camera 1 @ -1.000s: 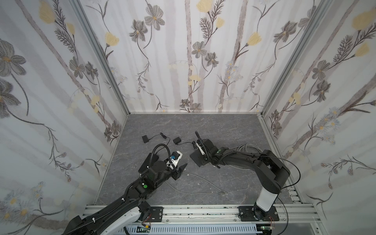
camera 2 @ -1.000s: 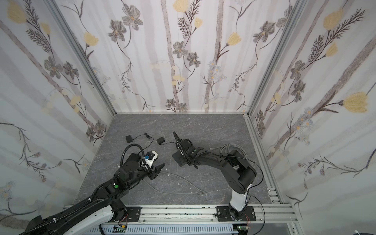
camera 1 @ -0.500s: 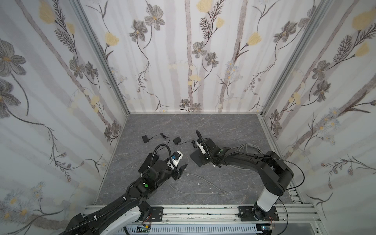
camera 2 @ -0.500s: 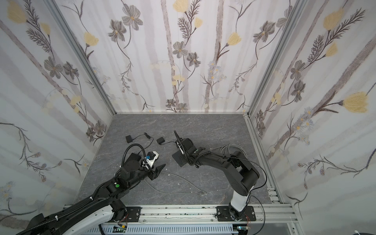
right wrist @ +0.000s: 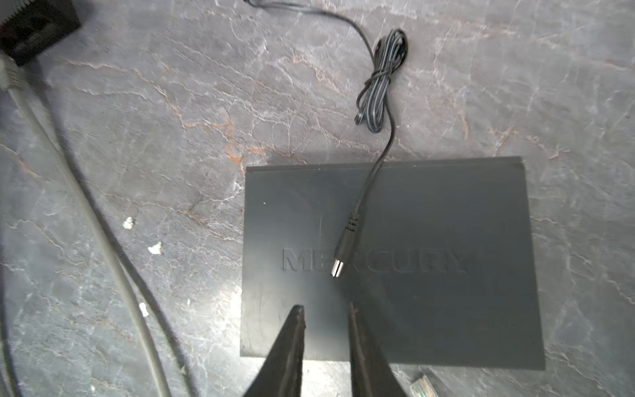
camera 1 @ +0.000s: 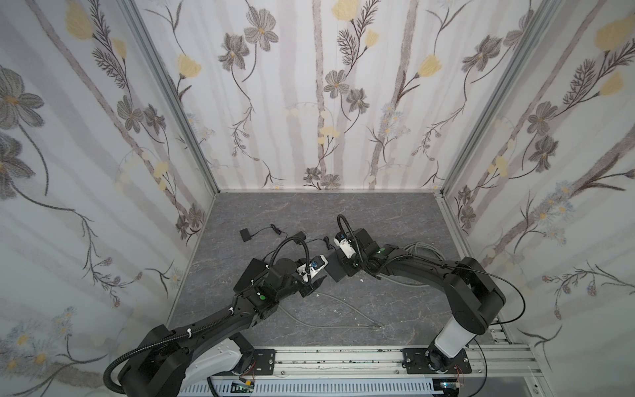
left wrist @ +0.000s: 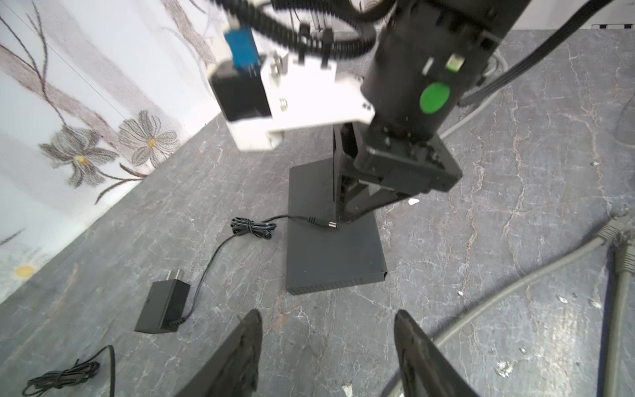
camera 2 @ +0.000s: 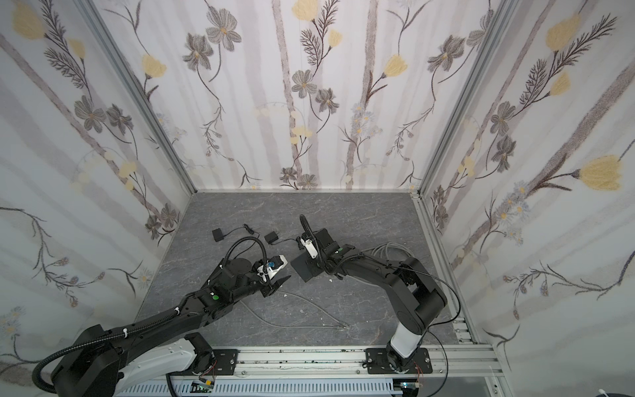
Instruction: Insert the plug into the switch port
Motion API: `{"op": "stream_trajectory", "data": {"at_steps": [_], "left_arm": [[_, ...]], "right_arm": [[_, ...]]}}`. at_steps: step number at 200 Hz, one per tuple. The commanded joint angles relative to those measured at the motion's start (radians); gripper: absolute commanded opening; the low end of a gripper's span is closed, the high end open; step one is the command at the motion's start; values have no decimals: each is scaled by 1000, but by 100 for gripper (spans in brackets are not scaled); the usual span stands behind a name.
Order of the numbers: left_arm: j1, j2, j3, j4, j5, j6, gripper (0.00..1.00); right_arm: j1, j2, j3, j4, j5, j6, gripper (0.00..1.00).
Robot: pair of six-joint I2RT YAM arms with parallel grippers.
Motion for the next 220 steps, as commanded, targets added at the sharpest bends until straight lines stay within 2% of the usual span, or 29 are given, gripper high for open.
{"op": "stream_trajectory", "data": {"at_steps": [1,34,85,156,188,220], "left_arm": [[5,-28,-3,22,-54,7,63],[7,-78,-34,38,-126,-17,64],[7,-128,-64,75,-119,-42,64],[7,-201,-88,70,-114,-83,64],[7,-223,-91,60,-116,-83,64],[6,-228,-91,60,-114,-80,64]], "right_arm": [[12,36,35,15,32,56,26],[20,74,63,12,53,80,26],[24,129,112,-36,163,105,24],[40,185,171,-69,180,110,24],[44,194,177,-81,180,108,14],[43,170,154,-76,180,110,17]]}}
